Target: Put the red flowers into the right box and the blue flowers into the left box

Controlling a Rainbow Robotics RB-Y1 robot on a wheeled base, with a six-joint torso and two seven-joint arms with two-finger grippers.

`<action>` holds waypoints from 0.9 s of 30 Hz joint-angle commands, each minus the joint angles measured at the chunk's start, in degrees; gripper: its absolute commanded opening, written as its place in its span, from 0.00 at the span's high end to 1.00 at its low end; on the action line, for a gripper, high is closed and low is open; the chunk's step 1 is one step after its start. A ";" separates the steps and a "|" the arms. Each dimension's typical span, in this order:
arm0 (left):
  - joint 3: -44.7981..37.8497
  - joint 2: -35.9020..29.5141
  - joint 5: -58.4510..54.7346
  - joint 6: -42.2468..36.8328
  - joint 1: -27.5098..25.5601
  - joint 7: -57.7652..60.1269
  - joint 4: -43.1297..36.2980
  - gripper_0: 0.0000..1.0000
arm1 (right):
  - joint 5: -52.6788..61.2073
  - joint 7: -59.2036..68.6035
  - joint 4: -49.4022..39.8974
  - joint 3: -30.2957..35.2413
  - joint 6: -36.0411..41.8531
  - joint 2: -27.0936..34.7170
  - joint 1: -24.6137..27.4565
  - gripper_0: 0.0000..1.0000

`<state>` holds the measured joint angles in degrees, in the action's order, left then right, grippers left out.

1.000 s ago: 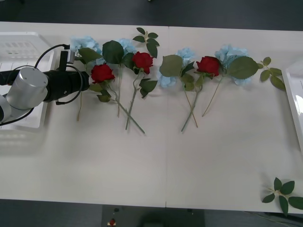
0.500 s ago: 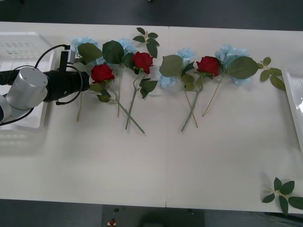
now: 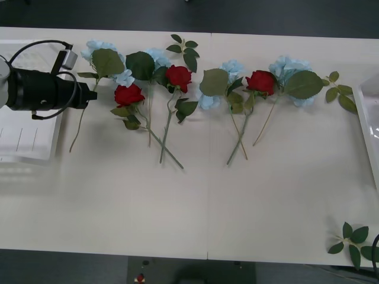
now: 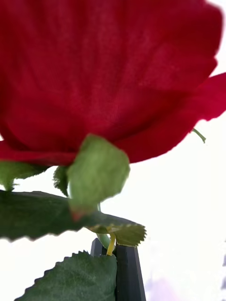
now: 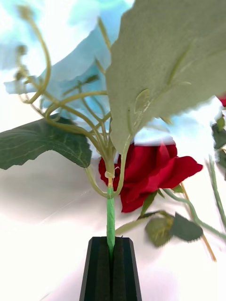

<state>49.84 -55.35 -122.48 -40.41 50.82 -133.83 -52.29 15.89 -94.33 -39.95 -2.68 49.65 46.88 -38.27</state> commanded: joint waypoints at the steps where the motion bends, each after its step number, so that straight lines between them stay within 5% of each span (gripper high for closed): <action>1: -5.80 -4.07 4.97 -6.70 0.86 3.13 -1.15 1.00 | 4.06 11.01 -5.66 -6.98 2.03 1.02 -1.19 1.00; 11: -22.15 -8.64 27.12 -27.09 0.77 13.24 -7.12 1.00 | 2.66 17.78 -7.07 -10.67 1.06 1.20 -1.72 0.96; 14: -28.57 -8.73 33.53 -35.09 0.77 16.49 -8.71 1.00 | 1.60 17.34 -7.07 -10.06 1.15 1.46 -1.72 0.83; 16: -32.96 -8.73 37.84 -40.80 0.77 17.55 -9.76 1.00 | 1.69 17.16 -6.98 -9.97 1.15 1.81 -1.72 0.58; 19: -37.27 -8.73 41.53 -46.34 0.77 17.81 -10.29 1.00 | 2.39 16.99 -7.07 -9.88 1.15 2.25 -1.72 0.34; 27: -43.07 -10.75 45.05 -48.71 0.77 18.07 -10.38 1.00 | 6.70 16.02 -7.07 -9.88 1.06 2.87 -1.63 0.27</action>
<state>6.76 -62.42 -77.72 -89.86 50.82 -117.38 -61.56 21.70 -78.39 -46.48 -13.36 50.96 47.07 -38.31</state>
